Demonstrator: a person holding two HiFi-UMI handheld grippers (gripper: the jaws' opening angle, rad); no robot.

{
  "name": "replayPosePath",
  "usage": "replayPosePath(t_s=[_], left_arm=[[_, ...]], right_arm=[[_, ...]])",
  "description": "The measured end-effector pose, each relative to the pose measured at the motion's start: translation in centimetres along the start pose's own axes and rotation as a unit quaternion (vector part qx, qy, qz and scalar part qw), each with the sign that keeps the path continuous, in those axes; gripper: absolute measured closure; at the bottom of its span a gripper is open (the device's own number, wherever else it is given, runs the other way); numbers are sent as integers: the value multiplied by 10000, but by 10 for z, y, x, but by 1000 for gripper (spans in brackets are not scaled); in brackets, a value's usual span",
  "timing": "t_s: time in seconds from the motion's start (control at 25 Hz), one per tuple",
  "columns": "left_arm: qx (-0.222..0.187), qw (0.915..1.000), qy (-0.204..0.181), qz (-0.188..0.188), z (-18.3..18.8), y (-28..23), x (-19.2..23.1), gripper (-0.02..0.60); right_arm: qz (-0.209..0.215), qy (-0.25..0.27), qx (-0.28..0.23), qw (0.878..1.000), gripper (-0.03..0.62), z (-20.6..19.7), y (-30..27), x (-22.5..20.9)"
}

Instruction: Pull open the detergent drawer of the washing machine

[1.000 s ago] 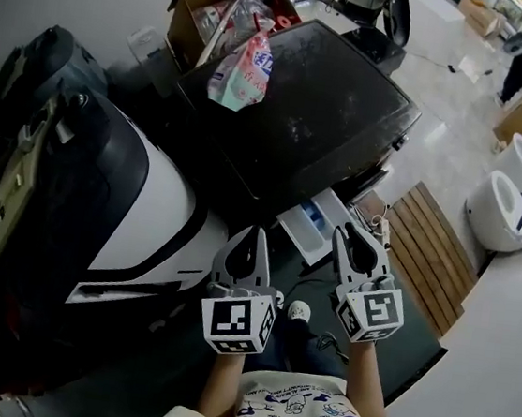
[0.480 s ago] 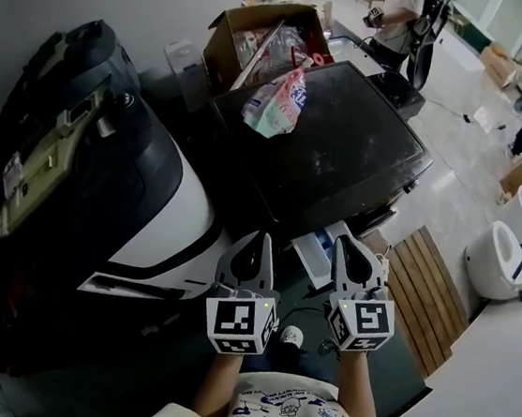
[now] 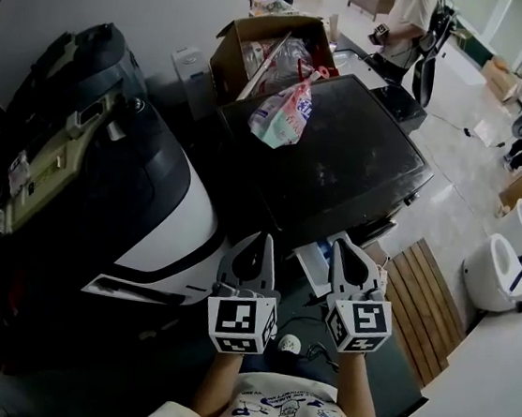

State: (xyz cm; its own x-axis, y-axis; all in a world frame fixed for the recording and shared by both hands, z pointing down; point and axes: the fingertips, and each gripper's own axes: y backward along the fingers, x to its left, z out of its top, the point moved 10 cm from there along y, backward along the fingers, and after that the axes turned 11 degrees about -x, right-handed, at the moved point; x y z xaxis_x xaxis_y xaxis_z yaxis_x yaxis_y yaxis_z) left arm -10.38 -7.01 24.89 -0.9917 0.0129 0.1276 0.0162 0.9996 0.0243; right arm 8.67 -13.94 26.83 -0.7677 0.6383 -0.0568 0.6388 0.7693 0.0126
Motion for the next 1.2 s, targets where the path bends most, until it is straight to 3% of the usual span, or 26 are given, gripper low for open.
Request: replayPosePath(t_s=[1.2], left_arm=[[38,10000,50,-52,-6,-3,5,568]], right_arm=[[-89,-9,30,10000,580,1,-4,5]])
